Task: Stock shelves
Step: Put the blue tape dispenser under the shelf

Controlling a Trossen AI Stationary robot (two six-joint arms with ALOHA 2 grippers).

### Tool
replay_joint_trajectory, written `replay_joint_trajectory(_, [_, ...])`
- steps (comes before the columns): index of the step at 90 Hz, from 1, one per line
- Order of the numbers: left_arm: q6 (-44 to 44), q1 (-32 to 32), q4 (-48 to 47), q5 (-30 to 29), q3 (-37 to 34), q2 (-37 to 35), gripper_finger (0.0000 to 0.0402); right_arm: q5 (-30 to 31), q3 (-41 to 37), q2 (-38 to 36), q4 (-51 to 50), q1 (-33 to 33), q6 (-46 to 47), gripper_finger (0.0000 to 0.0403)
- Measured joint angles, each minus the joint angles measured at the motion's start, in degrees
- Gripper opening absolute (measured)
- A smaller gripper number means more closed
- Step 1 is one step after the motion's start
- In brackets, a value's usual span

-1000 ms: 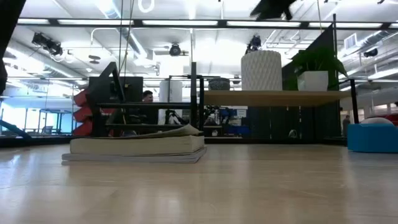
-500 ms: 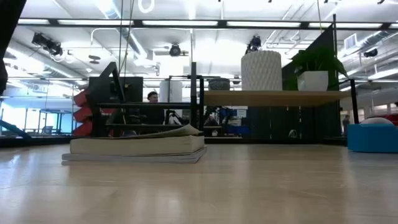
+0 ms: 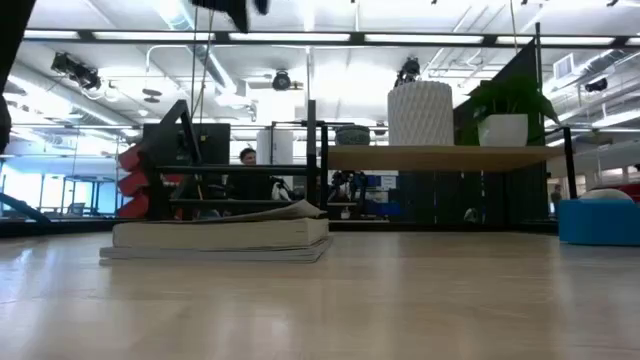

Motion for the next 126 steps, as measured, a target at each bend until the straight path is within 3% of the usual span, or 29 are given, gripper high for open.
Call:
replay_joint_trajectory(11, [-0.8,0.0,0.0,2.1,-7.0,-3.5,0.0183,-3.0,0.0,0.1,-1.2,0.3,3.1,0.0128])
replay_joint_trajectory(39, [-8.1,-1.4,0.6,2.6,-22.9,-16.6,0.0183,-1.3,0.0,-2.4,-11.3,0.3,13.5,0.0123])
replay_joint_trajectory(46, [-9.4,-1.6,2.3,2.6,-25.4,-18.5,0.0183,-2.8,0.0,-2.1,-14.8,0.9,18.8,0.0122])
replay_joint_trajectory(59, [-9.7,-1.8,7.8,2.6,-27.1,-19.4,0.0183,-4.5,-0.6,0.0,-25.5,1.5,19.6,0.0129])
replay_joint_trajectory(79, [-8.9,-2.5,19.4,-0.1,-27.1,-18.9,0.0183,-13.5,-0.7,7.4,-48.2,1.4,10.5,0.0192])
replay_joint_trajectory(89, [-7.6,-2.5,23.2,-1.7,-27.1,-18.9,0.0183,-13.2,-1.7,11.5,-48.5,1.5,4.7,0.0242])
replay_joint_trajectory(107, [-6.5,-2.6,23.9,-2.2,-27.1,-18.9,0.0183,-9.7,-5.2,20.5,-49.4,-0.1,-2.6,0.0309])
replay_joint_trajectory(126, [-6.5,-3.1,23.9,-2.2,-27.1,-18.9,0.0183,-0.3,-7.6,28.8,-49.3,-3.5,-8.1,0.0334])
